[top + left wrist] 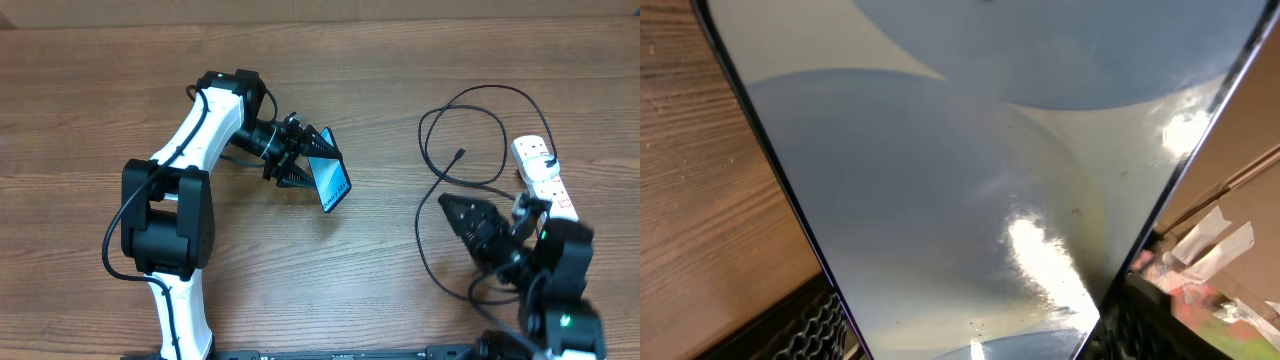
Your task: Plug charger to phone and switch on socket
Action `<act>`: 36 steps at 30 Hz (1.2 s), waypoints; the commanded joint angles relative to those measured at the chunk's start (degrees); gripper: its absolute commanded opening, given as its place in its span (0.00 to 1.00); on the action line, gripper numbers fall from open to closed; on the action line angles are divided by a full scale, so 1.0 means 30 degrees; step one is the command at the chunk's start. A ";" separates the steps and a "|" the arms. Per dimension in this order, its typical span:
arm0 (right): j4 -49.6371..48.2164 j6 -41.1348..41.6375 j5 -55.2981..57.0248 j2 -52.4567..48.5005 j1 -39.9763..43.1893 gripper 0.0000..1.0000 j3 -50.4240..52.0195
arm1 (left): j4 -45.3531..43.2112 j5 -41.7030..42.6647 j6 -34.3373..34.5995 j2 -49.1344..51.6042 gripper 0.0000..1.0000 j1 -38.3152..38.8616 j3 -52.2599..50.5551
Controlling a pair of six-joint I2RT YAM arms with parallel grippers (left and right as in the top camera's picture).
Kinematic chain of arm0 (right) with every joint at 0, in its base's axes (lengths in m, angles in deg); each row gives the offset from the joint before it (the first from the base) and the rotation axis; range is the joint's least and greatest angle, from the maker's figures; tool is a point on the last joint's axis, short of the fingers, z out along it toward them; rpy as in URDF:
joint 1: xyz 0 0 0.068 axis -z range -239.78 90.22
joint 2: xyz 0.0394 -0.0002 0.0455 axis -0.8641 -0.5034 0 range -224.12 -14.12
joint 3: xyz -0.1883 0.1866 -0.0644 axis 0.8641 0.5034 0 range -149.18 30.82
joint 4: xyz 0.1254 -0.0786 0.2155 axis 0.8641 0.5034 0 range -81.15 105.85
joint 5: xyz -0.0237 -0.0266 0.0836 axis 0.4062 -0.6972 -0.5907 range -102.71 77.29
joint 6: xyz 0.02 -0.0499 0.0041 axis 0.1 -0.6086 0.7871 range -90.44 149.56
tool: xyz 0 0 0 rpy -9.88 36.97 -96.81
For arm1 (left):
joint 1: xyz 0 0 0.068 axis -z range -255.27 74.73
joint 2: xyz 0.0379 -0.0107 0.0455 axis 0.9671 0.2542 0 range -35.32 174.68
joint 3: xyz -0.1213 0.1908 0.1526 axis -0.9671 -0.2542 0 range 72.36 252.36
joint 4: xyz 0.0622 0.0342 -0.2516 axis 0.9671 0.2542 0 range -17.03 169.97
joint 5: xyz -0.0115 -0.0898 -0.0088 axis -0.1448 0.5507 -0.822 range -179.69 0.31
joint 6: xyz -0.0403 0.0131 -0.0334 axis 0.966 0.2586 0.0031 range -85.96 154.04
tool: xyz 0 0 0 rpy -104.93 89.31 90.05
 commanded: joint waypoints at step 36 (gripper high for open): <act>-1.0826 -0.6120 0.8393 -1.0178 -1.1803 1.00 -0.2273 | -0.5333 0.0350 0.8859 -0.0095 0.53 0.0095 0.0386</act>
